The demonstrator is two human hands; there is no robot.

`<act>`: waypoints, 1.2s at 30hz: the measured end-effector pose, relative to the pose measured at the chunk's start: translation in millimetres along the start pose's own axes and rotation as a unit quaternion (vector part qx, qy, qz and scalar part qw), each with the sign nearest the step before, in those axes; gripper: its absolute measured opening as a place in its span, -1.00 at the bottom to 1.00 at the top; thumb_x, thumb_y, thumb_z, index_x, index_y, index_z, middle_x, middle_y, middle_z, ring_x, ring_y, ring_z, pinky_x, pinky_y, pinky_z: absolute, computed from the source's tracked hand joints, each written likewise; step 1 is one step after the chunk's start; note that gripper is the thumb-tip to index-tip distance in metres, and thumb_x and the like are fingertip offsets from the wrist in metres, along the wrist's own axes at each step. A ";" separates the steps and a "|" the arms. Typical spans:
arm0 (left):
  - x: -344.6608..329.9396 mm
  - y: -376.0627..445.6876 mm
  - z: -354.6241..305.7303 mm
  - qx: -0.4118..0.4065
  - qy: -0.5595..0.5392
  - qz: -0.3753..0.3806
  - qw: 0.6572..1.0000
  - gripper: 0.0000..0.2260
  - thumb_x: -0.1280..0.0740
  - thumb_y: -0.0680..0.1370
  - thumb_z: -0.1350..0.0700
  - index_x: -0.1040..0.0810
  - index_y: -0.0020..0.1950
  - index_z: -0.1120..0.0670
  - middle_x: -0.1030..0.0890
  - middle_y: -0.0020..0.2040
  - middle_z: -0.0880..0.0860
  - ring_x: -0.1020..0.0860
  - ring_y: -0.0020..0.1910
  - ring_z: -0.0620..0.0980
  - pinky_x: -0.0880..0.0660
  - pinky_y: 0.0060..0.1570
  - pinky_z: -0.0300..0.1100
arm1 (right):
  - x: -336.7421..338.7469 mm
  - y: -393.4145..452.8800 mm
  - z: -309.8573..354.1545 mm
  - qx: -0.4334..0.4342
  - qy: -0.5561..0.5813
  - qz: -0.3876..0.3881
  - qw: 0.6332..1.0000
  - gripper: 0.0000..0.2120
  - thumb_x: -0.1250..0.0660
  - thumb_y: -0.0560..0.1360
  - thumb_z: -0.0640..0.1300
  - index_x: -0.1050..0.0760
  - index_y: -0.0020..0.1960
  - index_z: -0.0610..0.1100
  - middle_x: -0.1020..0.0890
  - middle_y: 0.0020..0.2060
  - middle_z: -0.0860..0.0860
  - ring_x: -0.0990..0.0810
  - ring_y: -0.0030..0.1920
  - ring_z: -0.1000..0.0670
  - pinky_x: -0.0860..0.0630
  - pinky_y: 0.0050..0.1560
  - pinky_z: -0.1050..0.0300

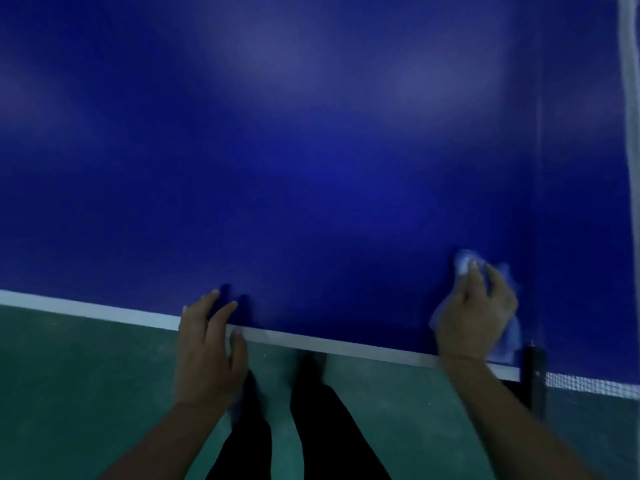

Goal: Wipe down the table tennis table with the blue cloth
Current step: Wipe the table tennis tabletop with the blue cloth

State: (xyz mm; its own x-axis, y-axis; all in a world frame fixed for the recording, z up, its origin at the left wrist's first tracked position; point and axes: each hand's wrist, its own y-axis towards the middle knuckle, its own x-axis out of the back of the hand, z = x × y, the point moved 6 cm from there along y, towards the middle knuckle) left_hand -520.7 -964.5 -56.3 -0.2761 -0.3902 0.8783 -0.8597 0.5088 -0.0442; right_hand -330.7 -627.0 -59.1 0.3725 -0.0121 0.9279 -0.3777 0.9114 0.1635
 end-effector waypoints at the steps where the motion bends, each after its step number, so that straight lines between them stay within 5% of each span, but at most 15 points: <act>1: -0.7 -0.5 -2.7 0.002 0.002 -0.006 1.000 -0.62 -0.16 0.55 0.10 -0.54 0.23 0.30 -0.45 0.35 0.26 -0.40 0.35 0.29 -0.14 0.50 0.15 | -4.8 -12.8 19.6 0.020 0.010 -0.008 1.000 -0.76 -0.35 0.51 -0.44 -0.63 0.15 -0.33 -0.59 0.17 -0.34 -0.54 0.12 -0.40 -0.38 0.17 -0.11; 5: -10.1 -2.5 -9.7 -0.007 0.038 0.009 0.999 -0.51 -0.14 0.56 0.04 -0.45 0.40 0.28 -0.35 0.47 0.29 -0.28 0.46 0.31 -0.08 0.50 0.23 | -29.5 -98.6 117.4 0.300 0.030 0.114 0.947 -0.67 -0.28 0.48 -0.30 -0.66 0.19 -0.15 -0.63 0.22 -0.14 -0.58 0.22 -0.31 -0.47 0.25 -0.10; 7: -18.7 -6.0 -7.1 0.014 0.062 0.031 0.998 -0.42 -0.06 0.59 -0.05 -0.24 0.54 0.23 -0.16 0.58 0.24 -0.07 0.57 0.24 0.07 0.53 0.19 | -27.6 -102.4 100.6 0.334 0.031 0.137 0.932 -0.68 -0.33 0.49 -0.23 -0.64 0.23 -0.10 -0.61 0.27 -0.10 -0.54 0.29 -0.26 -0.44 0.29 -0.10; 13: -36.1 -12.7 6.2 0.025 0.097 0.074 0.992 -0.37 0.09 0.63 -0.17 0.05 0.59 0.18 0.11 0.62 0.13 0.23 0.59 0.15 0.35 0.51 0.07 | 11.7 -21.3 -37.0 0.073 -0.054 0.071 0.993 -0.64 -0.15 0.61 -0.20 -0.55 0.30 -0.29 -0.50 0.34 -0.30 -0.44 0.28 -0.43 -0.41 0.27 -0.33; 17: -37.3 -14.7 7.9 0.017 0.100 0.078 0.992 -0.36 0.09 0.64 -0.18 0.07 0.60 0.19 0.15 0.62 0.11 0.25 0.59 0.13 0.39 0.50 0.02 | 1.6 -6.2 -3.8 -0.031 -0.022 0.012 0.999 -0.67 -0.17 0.63 -0.28 -0.54 0.33 -0.28 -0.48 0.36 -0.29 -0.41 0.32 -0.41 -0.34 0.30 -0.26; 20: -37.0 -16.1 7.1 0.011 0.092 0.070 0.993 -0.34 0.08 0.64 -0.18 0.03 0.60 0.24 0.10 0.62 0.13 0.22 0.60 0.12 0.36 0.51 0.03 | -26.8 -20.4 91.1 0.128 0.012 0.038 0.991 -0.71 -0.24 0.51 -0.28 -0.60 0.16 -0.32 -0.58 0.21 -0.30 -0.54 0.14 -0.38 -0.43 0.17 -0.16; 23: -36.9 -21.6 3.0 -0.023 0.078 0.062 0.995 -0.35 0.03 0.64 -0.16 -0.07 0.58 0.26 0.00 0.62 0.18 0.13 0.60 0.14 0.28 0.54 0.04 | -49.9 -74.0 176.9 0.301 0.048 0.108 0.946 -0.67 -0.22 0.60 -0.08 -0.60 0.25 -0.19 -0.57 0.29 -0.18 -0.51 0.27 -0.32 -0.42 0.27 -0.15; 26: -37.0 -25.9 -4.8 -0.065 0.045 0.055 0.995 -0.38 -0.03 0.63 -0.11 -0.14 0.57 0.26 -0.06 0.60 0.21 0.06 0.60 0.17 0.19 0.55 0.06 | -52.6 -95.4 163.0 0.346 0.039 0.138 0.927 -0.65 -0.21 0.62 -0.03 -0.58 0.32 -0.11 -0.55 0.35 -0.11 -0.48 0.35 -0.27 -0.42 0.28 -0.13; 31: -45.8 -35.7 -14.5 -0.133 0.038 0.084 0.987 -0.38 -0.10 0.59 -0.05 -0.14 0.58 0.22 -0.06 0.61 0.19 0.05 0.60 0.17 0.14 0.56 0.08 | -2.7 -51.8 13.4 0.066 -0.059 0.037 0.995 -0.66 -0.38 0.47 -0.28 -0.61 0.24 -0.20 -0.58 0.25 -0.25 -0.54 0.13 -0.38 -0.51 0.05 -0.20; 36: -48.2 -44.4 -27.5 -0.177 0.028 0.127 0.975 -0.38 -0.12 0.54 -0.02 -0.21 0.56 0.23 -0.13 0.59 0.19 0.00 0.60 0.19 0.01 0.53 0.18 | 30.9 -79.2 -71.1 -0.157 -0.024 0.038 0.987 -0.67 -0.23 0.65 -0.12 -0.51 0.39 -0.08 -0.43 0.40 -0.20 -0.36 0.29 -0.34 -0.36 0.21 -0.29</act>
State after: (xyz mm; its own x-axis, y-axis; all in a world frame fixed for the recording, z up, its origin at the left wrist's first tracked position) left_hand -457.5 -947.1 -83.6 -0.4288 -0.1789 0.8855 -0.5606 0.8213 -0.1056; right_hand -229.0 -670.3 -67.2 0.3090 0.0488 0.9498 -0.1191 0.9928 -0.0123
